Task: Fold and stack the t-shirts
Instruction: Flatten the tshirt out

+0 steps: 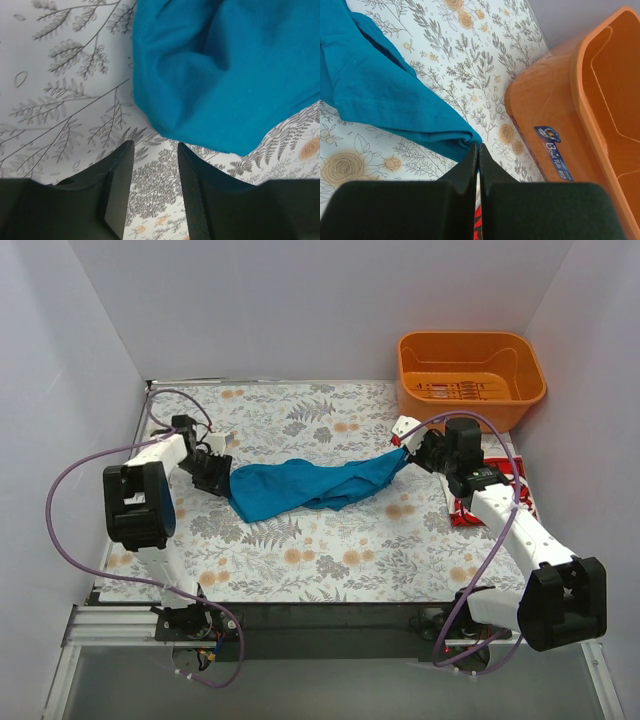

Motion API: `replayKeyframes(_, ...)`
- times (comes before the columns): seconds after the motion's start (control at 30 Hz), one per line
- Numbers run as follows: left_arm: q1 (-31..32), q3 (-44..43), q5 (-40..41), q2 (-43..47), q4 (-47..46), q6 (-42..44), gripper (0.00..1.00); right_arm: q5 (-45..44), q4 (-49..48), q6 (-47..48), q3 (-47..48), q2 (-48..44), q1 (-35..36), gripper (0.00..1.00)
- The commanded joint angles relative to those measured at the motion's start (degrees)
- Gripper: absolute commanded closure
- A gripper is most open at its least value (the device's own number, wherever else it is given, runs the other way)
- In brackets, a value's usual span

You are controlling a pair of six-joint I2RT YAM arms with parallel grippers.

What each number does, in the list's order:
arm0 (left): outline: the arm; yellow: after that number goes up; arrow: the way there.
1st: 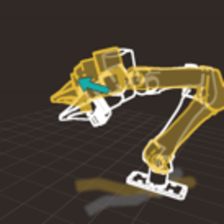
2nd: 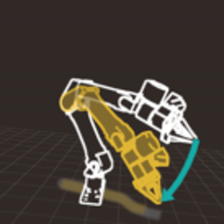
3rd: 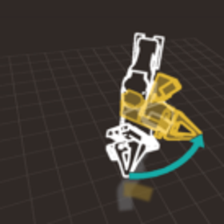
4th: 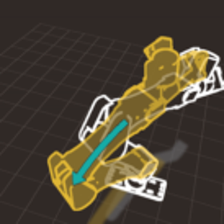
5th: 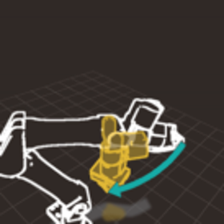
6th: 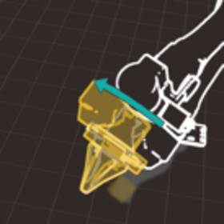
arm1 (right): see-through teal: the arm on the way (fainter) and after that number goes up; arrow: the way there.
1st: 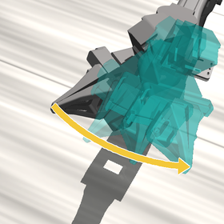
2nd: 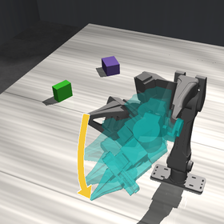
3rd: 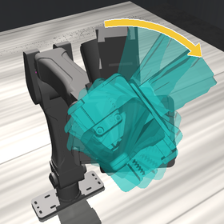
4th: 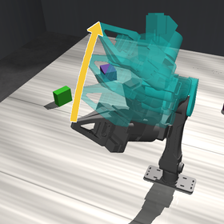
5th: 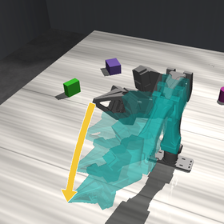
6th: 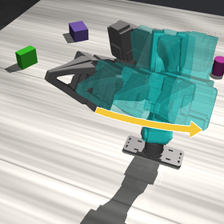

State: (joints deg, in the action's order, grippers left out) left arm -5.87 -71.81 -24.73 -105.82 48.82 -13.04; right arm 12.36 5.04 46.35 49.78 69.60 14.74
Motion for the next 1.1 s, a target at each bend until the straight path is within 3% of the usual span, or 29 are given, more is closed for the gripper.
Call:
replayKeyframes(0.0,2.6,1.8,3.2,-0.4,-4.4,-3.7,0.62,0.6,-1.0,0.0,2.7,0.5,-0.2,0.99)
replayKeyframes(0.23,8.0,4.9,8.3,-1.1,-7.9,-6.1,0.63,0.5,-1.0,0.9,3.0,0.5,-0.2,0.99)
replayKeyframes(0.27,8.2,5.1,10.0,-1.8,-8.0,-6.5,0.69,0.4,-1.0,1.2,3.0,0.4,-0.3,0.99)
replayKeyframes(0.3,8.2,5.0,11.4,-1.8,-7.5,-6.6,0.81,0.3,-1.0,1.5,3.0,0.4,-0.4,0.99)
replayKeyframes(0.4,6.4,4.1,16.5,0.7,-4.0,-3.8,1.00,0.3,-1.0,2.1,3.1,0.0,-1.4,0.99)
replayKeyframes(0.57,1.9,-4.8,19.6,2.5,11.1,5.6,1.00,1.0,-0.9,3.4,2.8,-0.7,-2.9,0.99)
replayKeyframes(0.73,2.8,-7.4,20.2,1.1,16.7,8.8,1.00,3.6,-1.0,3.7,3.4,0.1,-2.9,0.99)
replayKeyframes(0.83,3.0,-5.9,21.4,-0.4,13.1,6.1,0.90,4.4,-0.9,3.7,4.0,0.9,-2.9,0.99)
replayKeyframes(0.93,2.3,-5.7,22.6,-1.1,8.5,4.0,0.73,4.8,-0.7,3.7,4.4,1.4,-2.9,0.99)
replayKeyframes(1.0,1.0,-7.1,21.7,-0.9,7.3,3.6,0.69,5.0,-0.6,3.7,4.6,1.5,-2.9,0.99)
replayKeyframes(1.07,-1.2,-8.8,13.7,2.1,8.5,6.0,0.69,5.7,0.0,3.6,5.0,1.5,-2.8,0.99)
